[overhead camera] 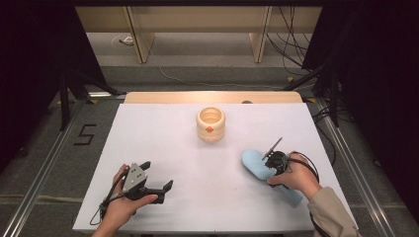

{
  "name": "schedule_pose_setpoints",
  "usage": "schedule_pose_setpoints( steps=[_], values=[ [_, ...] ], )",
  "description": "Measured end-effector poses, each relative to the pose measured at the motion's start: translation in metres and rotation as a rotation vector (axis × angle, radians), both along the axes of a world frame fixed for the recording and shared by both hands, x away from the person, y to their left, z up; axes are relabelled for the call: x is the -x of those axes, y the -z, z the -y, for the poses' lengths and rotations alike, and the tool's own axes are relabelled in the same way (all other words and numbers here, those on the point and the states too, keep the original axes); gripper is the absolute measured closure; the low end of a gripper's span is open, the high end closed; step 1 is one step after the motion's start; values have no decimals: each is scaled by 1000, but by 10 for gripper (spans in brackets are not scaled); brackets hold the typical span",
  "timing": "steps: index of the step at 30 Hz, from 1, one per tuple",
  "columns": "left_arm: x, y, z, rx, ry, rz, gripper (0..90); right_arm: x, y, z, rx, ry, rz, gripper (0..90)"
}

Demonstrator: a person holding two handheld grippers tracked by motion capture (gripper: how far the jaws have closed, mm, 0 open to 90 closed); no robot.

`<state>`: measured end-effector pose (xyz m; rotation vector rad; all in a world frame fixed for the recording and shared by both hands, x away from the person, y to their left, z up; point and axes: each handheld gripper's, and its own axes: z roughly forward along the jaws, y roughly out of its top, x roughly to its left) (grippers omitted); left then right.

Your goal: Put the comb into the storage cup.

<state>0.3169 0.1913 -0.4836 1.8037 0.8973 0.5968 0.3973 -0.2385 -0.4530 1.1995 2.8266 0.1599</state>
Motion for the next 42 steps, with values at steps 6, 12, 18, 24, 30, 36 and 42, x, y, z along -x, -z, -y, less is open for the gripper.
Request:
schedule_pose_setpoints(
  steps=[6,12,18,24,30,36,42],
  values=[
    [0,0,0,-1,0,0,0,0,0,0,2,13,-6,673],
    [0,0,0,-1,0,0,0,1,0,0,4,10,-8,693],
    [0,0,0,-1,0,0,0,1,-1,0,0,15,-8,698],
    [0,0,0,-1,0,0,0,2,0,1,-10,24,-3,701],
    [0,0,0,-2,0,-1,0,2,-1,2,-9,23,0,701],
    [0,0,0,-1,0,0,0,3,-1,2,-15,26,1,702],
    [0,0,0,-1,0,-1,0,3,-1,3,-25,32,0,703]
  ],
)
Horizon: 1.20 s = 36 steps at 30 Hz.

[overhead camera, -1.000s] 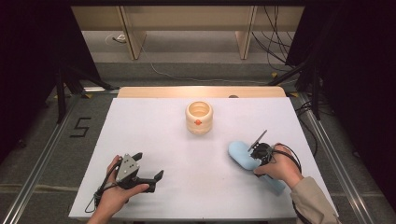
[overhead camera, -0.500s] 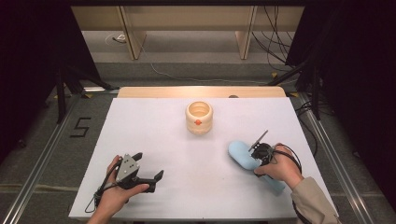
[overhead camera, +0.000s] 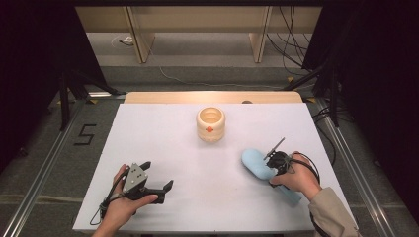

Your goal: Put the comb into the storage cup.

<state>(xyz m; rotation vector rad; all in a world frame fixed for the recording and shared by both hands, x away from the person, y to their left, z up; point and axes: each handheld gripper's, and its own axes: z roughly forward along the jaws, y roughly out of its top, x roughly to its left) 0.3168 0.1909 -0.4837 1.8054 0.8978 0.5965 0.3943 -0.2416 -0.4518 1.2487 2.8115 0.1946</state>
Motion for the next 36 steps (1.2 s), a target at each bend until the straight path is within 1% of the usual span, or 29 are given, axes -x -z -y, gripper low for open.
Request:
schedule_pose_setpoints(
  steps=[5,7,11,13,16,21,23,24,26,28,30,31,36],
  values=[
    [0,0,0,0,-1,1,0,0,0,1,-12,-4,4,704],
    [0,0,0,-1,0,0,0,0,0,1,-16,-3,13,704],
    [0,0,0,0,0,2,0,1,-1,1,-27,6,12,704],
    [0,0,0,-1,0,1,0,1,-1,2,-33,0,23,704],
    [0,0,0,-1,-1,0,0,1,-3,2,-41,6,22,704],
    [0,0,0,1,0,1,0,2,-6,3,-50,5,43,704],
    [0,0,0,1,0,1,0,2,-7,3,-60,8,50,704],
    [0,0,0,0,0,1,0,2,-8,3,-66,4,61,704],
    [0,0,0,0,0,1,0,2,-10,3,-75,8,63,704],
    [0,0,0,1,0,1,0,2,-11,3,-91,17,78,704],
    [0,0,0,1,0,1,0,2,-12,4,-94,18,84,704],
    [0,0,0,1,0,2,0,2,-12,5,-97,18,95,704],
    [0,0,1,0,0,2,0,2,-14,6,-125,29,113,704]
  ],
)
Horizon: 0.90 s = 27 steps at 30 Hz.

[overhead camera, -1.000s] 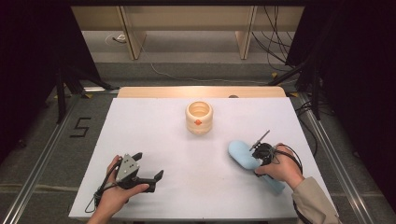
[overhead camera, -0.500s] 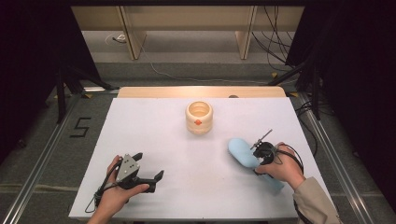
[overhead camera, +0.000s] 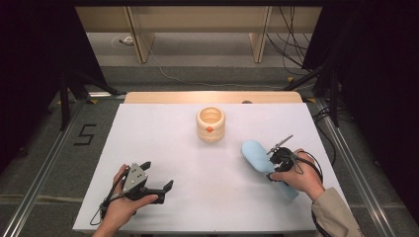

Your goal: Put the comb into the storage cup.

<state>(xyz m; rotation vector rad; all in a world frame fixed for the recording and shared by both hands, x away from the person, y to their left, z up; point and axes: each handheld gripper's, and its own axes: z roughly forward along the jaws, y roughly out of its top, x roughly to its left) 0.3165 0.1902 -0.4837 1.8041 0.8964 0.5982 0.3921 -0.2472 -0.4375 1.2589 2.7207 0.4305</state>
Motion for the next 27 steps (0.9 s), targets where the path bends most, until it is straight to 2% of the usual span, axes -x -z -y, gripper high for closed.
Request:
schedule_pose_setpoints(
  steps=[27],
  values=[
    [0,-1,0,2,-3,1,0,-1,-9,3,-156,48,172,704]
  ],
)
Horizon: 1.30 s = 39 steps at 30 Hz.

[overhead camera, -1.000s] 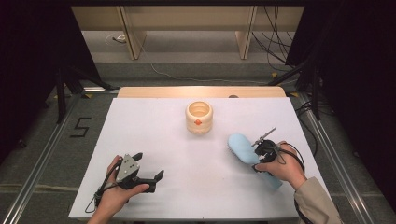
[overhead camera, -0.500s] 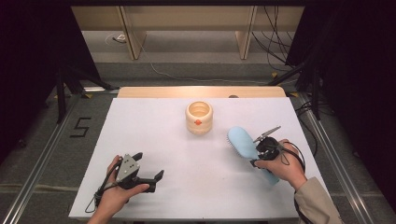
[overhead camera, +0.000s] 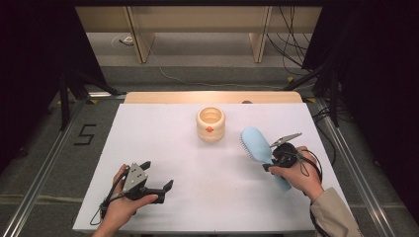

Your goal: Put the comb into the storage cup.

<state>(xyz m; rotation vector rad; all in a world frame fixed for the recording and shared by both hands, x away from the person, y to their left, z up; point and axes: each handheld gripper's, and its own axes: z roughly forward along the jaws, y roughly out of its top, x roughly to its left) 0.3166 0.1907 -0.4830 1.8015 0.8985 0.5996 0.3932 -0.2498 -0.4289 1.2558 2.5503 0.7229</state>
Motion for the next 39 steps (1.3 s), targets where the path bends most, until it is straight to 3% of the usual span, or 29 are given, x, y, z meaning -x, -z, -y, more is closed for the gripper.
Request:
schedule_pose_setpoints(
  steps=[12,26,39],
  values=[
    [0,0,1,1,-1,-1,0,0,-2,0,-62,32,68,704],
    [0,0,1,3,-1,0,0,-1,1,-2,-102,41,108,704],
    [0,0,3,12,2,-3,0,1,0,-7,-177,57,157,703]
  ],
)
